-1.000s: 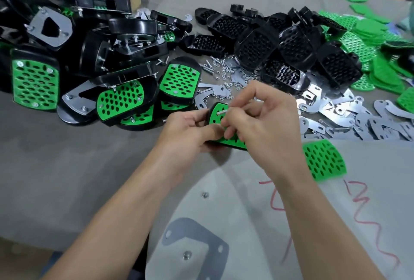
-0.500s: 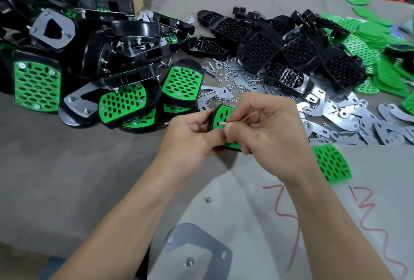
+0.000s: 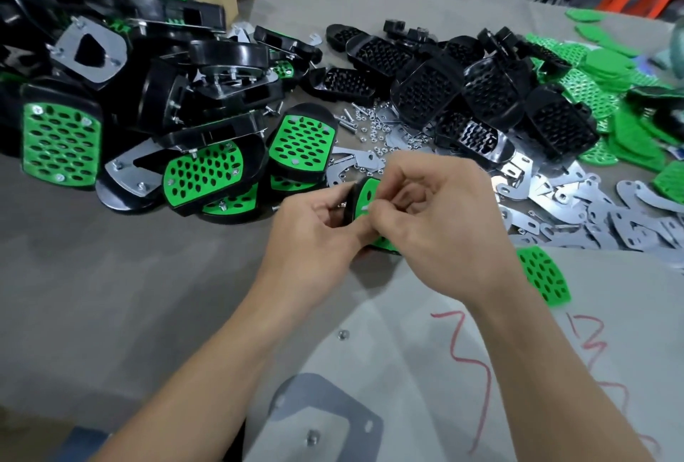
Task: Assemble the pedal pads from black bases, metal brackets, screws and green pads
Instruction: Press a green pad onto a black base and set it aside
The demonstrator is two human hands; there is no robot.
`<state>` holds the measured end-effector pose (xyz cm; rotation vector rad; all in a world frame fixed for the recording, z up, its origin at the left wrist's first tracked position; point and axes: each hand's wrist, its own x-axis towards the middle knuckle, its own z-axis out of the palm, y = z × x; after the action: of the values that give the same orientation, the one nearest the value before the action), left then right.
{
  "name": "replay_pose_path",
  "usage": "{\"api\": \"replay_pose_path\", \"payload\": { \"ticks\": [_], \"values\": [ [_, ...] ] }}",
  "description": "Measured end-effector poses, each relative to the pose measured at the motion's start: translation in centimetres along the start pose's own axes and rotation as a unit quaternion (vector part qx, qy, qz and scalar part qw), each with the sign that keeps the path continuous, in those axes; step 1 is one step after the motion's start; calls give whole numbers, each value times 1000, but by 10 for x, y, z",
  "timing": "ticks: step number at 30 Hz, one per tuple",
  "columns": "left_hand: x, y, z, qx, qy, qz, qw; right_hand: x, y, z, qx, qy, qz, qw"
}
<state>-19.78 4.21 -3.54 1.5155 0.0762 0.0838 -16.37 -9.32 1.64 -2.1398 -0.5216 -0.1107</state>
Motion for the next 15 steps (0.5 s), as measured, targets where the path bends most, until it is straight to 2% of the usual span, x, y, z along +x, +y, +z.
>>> {"api": "replay_pose_path", "payload": {
  "ticks": [5,9,15],
  "values": [
    [-1,-4,0,169,47,62,983,0,-6,-12,-22,-56,28,998],
    [-3,-3,-1,193,78,85,974,-5,-9,-6,-27,-31,37,998],
    [-7,-2,-3,165,58,101,979,-5,-14,-3,-41,-35,46,997]
  ]
}}
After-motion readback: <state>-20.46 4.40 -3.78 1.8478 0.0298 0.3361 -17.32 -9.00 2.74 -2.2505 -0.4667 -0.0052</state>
